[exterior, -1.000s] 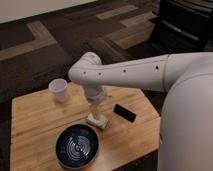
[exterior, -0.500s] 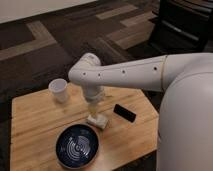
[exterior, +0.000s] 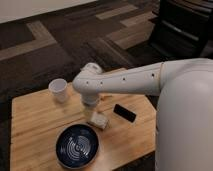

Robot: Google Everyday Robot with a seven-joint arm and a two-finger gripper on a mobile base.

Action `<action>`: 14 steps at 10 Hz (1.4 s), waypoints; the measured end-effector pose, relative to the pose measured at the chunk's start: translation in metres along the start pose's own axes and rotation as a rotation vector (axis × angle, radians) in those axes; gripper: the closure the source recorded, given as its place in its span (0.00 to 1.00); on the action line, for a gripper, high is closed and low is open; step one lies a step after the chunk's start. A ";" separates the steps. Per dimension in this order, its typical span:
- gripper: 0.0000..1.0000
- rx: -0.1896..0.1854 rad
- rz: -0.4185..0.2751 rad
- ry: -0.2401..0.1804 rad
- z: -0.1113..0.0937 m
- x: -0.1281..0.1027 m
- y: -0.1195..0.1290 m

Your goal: Place the white sponge in the ceramic bowl

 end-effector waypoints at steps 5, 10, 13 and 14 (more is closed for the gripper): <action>0.35 -0.037 0.009 -0.011 0.043 0.001 0.012; 0.48 -0.041 0.021 0.008 0.051 0.007 0.017; 0.92 0.027 -0.019 0.041 0.008 0.003 0.007; 0.99 0.039 -0.045 0.048 -0.005 -0.001 0.007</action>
